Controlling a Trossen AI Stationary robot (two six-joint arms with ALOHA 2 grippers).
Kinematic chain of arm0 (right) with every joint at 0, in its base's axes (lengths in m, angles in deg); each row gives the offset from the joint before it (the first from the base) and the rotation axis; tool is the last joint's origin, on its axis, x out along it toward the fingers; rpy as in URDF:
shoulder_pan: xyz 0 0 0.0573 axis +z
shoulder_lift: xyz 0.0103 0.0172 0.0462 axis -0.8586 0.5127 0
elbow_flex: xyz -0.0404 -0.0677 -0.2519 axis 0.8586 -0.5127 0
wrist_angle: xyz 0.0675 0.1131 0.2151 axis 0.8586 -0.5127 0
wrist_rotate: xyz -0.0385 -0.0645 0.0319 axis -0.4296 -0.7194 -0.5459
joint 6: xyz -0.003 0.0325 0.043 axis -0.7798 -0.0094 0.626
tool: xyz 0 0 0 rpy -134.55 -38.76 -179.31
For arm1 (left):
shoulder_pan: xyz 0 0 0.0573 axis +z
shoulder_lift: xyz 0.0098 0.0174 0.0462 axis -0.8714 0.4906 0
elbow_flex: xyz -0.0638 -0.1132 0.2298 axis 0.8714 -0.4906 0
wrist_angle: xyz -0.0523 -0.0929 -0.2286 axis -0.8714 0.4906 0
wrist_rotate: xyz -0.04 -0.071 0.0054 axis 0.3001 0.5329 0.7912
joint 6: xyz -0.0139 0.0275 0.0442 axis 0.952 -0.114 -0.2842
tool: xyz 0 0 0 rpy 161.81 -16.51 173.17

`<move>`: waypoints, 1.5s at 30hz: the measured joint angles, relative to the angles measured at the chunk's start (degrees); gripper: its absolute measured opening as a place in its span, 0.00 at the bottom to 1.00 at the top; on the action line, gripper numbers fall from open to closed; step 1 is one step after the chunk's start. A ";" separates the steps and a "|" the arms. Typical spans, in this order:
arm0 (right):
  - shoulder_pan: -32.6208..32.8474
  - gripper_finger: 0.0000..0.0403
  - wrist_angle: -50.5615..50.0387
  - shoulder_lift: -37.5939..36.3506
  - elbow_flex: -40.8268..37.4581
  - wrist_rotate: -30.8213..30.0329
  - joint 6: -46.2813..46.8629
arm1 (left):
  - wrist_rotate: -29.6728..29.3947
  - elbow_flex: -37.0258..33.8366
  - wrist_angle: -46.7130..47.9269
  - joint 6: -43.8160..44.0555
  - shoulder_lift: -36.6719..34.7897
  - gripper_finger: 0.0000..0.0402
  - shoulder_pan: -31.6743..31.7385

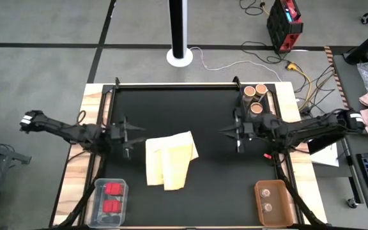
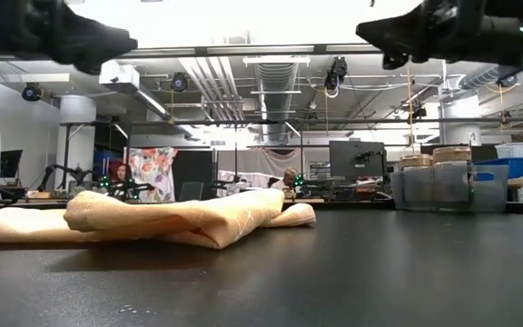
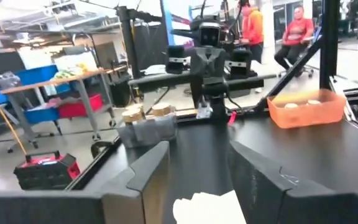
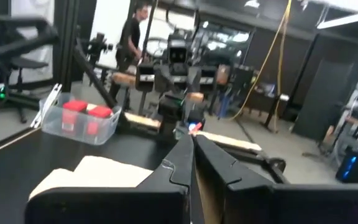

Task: Sort spices by type
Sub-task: Return to Home Position

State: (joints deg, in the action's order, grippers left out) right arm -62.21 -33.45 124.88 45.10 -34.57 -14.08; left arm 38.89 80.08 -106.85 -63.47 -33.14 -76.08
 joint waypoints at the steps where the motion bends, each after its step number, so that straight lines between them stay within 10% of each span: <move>1: -0.05 0.02 1.61 -0.71 -1.22 -0.01 -0.03 | 0.00 -0.78 1.58 0.13 -2.79 0.36 0.00; 15: -0.37 0.02 17.61 -15.12 -16.56 -0.91 1.74 | -14.23 -6.92 25.77 7.99 -27.11 0.32 -0.02; 24: -0.35 0.02 14.89 -18.21 -16.55 0.40 7.04 | -24.42 -10.31 16.48 8.76 -25.59 0.32 0.33; 45: -0.35 0.03 4.81 -16.86 -16.54 0.32 12.65 | -24.47 -9.67 16.77 8.87 -22.44 0.32 0.28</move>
State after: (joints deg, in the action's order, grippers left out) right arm -62.56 -28.64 108.02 28.55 -34.24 -1.43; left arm 14.42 70.41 -90.08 -54.60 -55.57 -75.80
